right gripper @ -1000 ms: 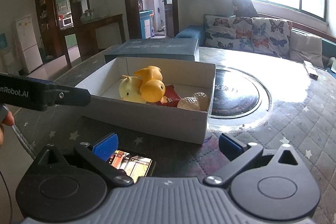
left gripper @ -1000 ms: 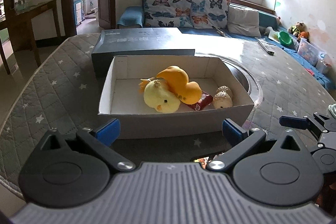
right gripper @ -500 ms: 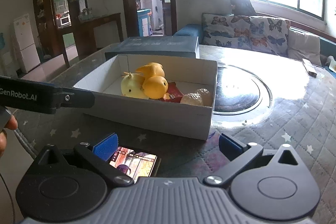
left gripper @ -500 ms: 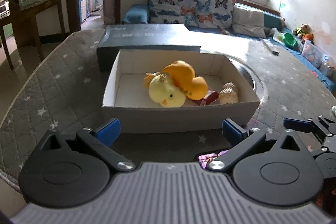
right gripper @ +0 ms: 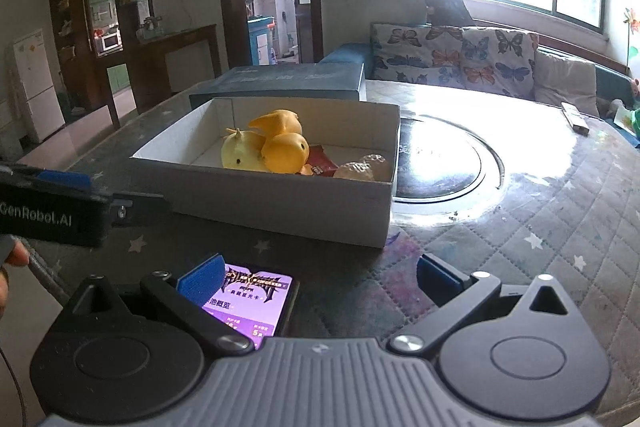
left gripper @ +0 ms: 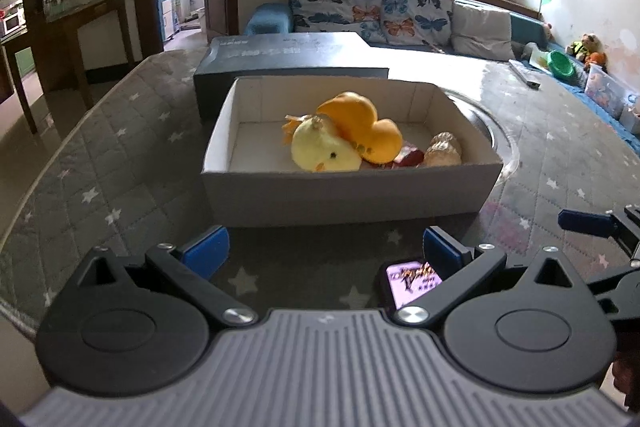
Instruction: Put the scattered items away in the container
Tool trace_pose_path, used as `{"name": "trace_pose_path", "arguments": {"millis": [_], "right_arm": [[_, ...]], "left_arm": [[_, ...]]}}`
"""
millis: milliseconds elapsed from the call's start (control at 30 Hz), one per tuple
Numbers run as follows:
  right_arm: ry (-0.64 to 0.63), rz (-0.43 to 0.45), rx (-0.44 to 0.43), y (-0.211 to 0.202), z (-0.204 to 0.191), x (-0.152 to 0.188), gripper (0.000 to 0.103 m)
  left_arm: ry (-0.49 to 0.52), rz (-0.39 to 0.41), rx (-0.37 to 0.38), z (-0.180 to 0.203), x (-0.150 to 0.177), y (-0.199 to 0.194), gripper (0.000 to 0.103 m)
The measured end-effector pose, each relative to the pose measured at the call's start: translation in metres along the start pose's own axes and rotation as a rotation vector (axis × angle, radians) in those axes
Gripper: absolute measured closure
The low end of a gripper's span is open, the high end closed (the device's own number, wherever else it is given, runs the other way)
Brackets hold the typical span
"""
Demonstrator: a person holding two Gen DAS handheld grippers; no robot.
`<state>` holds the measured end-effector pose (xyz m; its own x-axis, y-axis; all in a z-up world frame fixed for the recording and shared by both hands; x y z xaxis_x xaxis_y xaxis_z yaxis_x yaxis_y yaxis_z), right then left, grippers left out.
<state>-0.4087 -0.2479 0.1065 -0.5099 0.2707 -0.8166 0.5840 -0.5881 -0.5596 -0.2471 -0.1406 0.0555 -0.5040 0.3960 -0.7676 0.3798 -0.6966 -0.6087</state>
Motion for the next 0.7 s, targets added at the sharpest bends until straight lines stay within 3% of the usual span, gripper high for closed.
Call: {"name": "trace_pose_path", "arguments": {"millis": [267,700], "right_arm": [[-0.02,0.004,-0.006,-0.004,-0.01,0.005,0.0],[-0.059,0.005,-0.03,-0.001,-0.016,-0.001,0.0]], "left_arm": [[-0.09,-0.051,0.001,-0.013,0.013,0.004,0.0],[-0.063,-0.1,-0.02,-0.011,0.007,0.014,0.0]]}}
Point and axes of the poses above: each gripper's, at about its wrist camera, not at the fingertips, and y roughly the way its jaws point, z to its right, x to its underside, the point moved 4 cm from there along y, roughly the way its jaws point, and after that the axes turned 15 degrees about x, right-handed, at the moved point
